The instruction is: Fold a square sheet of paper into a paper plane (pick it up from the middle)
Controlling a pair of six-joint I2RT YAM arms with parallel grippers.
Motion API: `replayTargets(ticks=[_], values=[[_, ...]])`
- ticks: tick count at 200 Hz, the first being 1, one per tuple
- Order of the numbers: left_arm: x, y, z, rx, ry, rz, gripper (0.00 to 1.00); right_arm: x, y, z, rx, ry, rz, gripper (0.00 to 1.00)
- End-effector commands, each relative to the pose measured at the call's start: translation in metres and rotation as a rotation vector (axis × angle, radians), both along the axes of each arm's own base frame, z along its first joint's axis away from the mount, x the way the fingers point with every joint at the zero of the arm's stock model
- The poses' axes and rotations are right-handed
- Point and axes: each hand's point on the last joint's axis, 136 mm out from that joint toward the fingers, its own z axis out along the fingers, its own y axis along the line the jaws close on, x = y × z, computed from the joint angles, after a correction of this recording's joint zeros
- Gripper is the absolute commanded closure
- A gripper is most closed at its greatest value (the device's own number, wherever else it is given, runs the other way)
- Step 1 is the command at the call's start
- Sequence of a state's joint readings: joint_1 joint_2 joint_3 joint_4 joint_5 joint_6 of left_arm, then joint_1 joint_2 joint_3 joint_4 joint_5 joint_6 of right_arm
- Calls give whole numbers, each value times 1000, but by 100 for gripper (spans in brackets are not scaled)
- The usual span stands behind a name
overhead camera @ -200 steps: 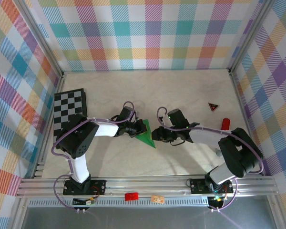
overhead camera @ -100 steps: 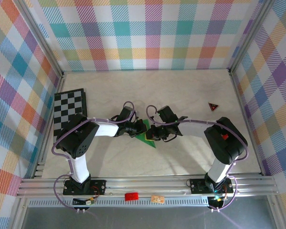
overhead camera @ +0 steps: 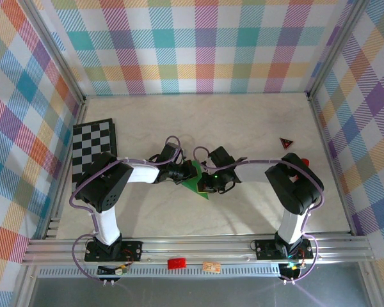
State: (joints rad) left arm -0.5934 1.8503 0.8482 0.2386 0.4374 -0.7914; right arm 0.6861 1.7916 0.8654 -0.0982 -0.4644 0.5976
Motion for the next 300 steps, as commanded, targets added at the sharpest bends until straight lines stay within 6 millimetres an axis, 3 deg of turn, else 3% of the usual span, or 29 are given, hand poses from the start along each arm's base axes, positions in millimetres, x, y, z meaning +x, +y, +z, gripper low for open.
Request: replayTargets(ticks=[1, 48, 94, 114, 147, 198, 300], values=[[-18, 17, -36, 101, 87, 2, 95, -18, -16, -19, -35, 68, -31, 100], [-19, 18, -39, 109, 92, 3, 95, -26, -19, -16, 7, 67, -38, 98], [-19, 18, -38, 108, 90, 3, 95, -11, -5, 29, 82, -39, 7, 95], [-19, 18, -38, 107, 91, 2, 95, -15, -2, 37, 107, -38, 32, 96], [-19, 17, -38, 105, 92, 0, 95, -23, -5, 23, 89, 11, 40, 97], [-19, 17, -39, 106, 95, -1, 95, -28, -28, -8, -25, 59, -22, 98], [-20, 19, -43, 114, 100, -3, 95, -53, -46, -26, 43, 136, -112, 98]])
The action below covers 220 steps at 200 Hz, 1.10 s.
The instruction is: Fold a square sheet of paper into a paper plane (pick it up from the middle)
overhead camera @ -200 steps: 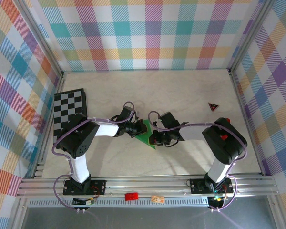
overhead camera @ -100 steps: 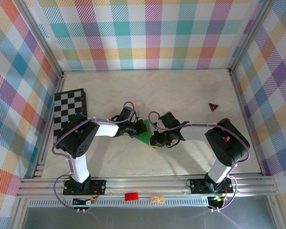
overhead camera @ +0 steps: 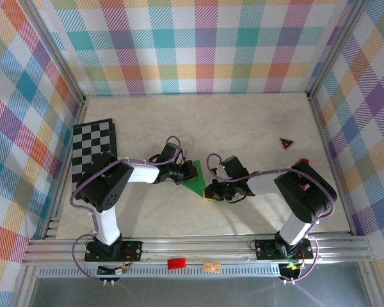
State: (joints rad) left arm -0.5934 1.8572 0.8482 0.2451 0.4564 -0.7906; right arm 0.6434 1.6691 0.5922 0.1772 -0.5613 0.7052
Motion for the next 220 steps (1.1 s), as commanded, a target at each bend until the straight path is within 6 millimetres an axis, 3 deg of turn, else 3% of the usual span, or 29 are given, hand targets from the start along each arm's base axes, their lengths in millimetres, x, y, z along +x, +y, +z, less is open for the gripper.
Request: replayTargets(ticks=[1, 44, 85, 103, 141, 181, 220], values=[[-18, 21, -42, 126, 91, 9, 95, -26, -23, -25, -93, 113, -33, 98], [-18, 20, -41, 124, 90, 9, 95, -32, -28, -14, -96, 83, -8, 98], [-19, 20, -40, 118, 90, 7, 95, -7, -6, 48, 2, -43, 25, 100], [-18, 19, -40, 116, 89, 8, 95, 6, 6, 61, 13, -60, 44, 100], [-17, 19, -39, 114, 85, 9, 95, 28, 22, 45, -13, -27, 29, 100], [-19, 19, -40, 115, 90, 6, 95, 34, 37, 38, -25, -19, 60, 100], [-18, 18, -42, 112, 92, 5, 95, 41, 28, 10, -136, 0, 24, 100]])
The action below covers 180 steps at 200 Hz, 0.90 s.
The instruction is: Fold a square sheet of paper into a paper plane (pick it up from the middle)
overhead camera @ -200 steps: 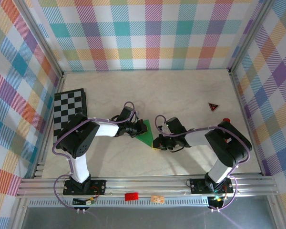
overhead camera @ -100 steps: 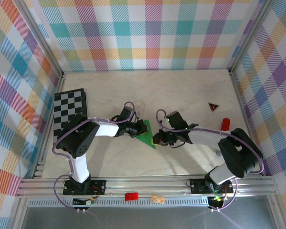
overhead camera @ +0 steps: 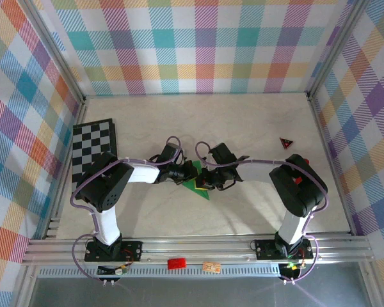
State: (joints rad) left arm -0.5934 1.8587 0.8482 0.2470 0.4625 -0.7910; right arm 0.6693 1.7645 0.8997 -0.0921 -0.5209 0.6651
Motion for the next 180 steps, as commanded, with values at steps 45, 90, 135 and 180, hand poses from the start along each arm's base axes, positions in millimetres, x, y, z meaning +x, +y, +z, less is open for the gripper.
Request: replayTargets(ticks=[45, 90, 135, 180], values=[[-17, 19, -43, 122, 89, 6, 95, -28, -34, -57, -123, 101, -36, 100], [-19, 23, -48, 140, 98, 7, 96, -54, -44, -56, -59, 126, -36, 98], [-20, 24, -51, 146, 105, 8, 96, -68, -57, -51, -79, 87, 6, 98], [-20, 25, -50, 145, 102, 10, 96, -89, -72, -55, -84, 97, 28, 98]])
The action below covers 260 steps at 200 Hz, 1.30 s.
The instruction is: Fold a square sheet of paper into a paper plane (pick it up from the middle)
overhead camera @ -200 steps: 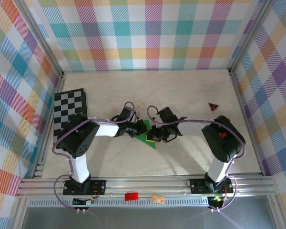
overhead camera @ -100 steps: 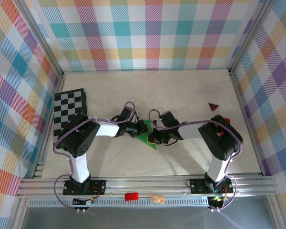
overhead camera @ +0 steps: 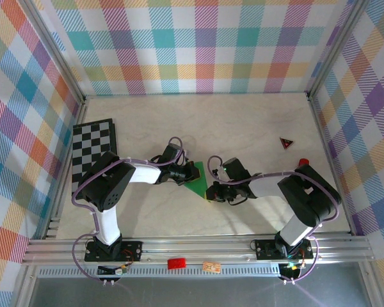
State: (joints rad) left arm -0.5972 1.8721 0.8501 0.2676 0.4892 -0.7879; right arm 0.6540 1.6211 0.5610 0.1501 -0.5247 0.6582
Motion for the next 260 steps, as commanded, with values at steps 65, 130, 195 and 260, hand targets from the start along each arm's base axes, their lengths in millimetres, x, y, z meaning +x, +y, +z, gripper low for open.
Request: replayTargets(ticks=[65, 130, 195, 260], values=[[-17, 29, -47, 159, 96, 29, 96, -29, -15, 22, -24, 42, 49, 97], [-16, 27, -46, 146, 93, 33, 96, 34, 22, 31, -23, 4, -37, 97], [-16, 26, -46, 140, 91, 31, 96, 53, 23, 8, -98, 28, -68, 97], [-16, 27, -46, 146, 89, 33, 96, 8, -13, -47, -203, 169, -81, 97]])
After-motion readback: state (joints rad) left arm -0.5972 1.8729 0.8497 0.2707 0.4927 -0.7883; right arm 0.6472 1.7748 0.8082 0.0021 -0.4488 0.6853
